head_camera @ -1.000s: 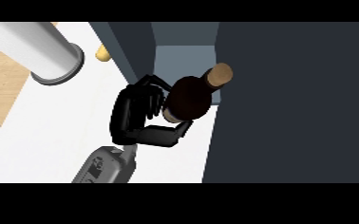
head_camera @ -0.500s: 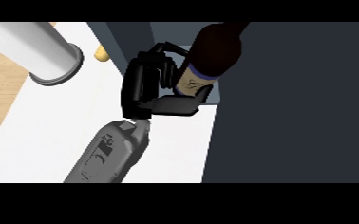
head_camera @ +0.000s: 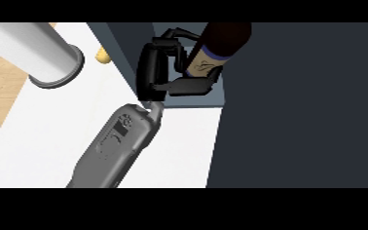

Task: Pick up the wine, place it into the cabinet and close the cabinet

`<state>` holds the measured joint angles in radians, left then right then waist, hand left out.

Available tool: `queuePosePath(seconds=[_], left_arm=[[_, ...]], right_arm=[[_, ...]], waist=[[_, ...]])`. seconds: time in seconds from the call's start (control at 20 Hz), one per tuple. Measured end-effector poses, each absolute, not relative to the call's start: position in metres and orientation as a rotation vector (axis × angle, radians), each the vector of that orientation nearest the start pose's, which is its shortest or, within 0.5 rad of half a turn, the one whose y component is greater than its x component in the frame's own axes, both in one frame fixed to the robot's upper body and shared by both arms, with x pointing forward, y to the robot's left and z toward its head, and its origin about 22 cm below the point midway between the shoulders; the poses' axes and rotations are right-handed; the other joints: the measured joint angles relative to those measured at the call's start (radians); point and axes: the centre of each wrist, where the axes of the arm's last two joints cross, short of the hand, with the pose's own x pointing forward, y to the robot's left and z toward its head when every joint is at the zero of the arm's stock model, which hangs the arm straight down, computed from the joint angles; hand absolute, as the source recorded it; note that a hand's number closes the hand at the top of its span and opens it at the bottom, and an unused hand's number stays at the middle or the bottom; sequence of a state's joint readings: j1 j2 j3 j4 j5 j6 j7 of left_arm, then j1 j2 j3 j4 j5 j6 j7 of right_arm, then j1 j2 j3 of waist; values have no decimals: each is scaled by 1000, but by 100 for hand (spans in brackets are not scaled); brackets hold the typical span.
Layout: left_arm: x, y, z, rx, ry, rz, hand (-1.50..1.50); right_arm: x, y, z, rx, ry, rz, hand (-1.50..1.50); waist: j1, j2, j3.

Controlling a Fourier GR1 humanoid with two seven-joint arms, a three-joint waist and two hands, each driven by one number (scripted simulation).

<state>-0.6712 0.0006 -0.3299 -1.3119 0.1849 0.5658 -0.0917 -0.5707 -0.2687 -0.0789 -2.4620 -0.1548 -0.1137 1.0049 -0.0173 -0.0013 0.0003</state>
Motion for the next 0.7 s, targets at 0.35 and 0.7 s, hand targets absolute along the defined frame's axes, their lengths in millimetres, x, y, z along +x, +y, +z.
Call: queuePosePath(seconds=[0.35, 0.7], left_arm=[[354, 65, 101, -31, -1969, -24, 150], [365, 68, 77, -1, -1961, -31, 150]], right_arm=[[164, -214, 289, 87, -1982, 227, -150], [168, -217, 288, 85, -1981, 215, -150]], waist=[[-1, 1, 0], [-2, 2, 0]])
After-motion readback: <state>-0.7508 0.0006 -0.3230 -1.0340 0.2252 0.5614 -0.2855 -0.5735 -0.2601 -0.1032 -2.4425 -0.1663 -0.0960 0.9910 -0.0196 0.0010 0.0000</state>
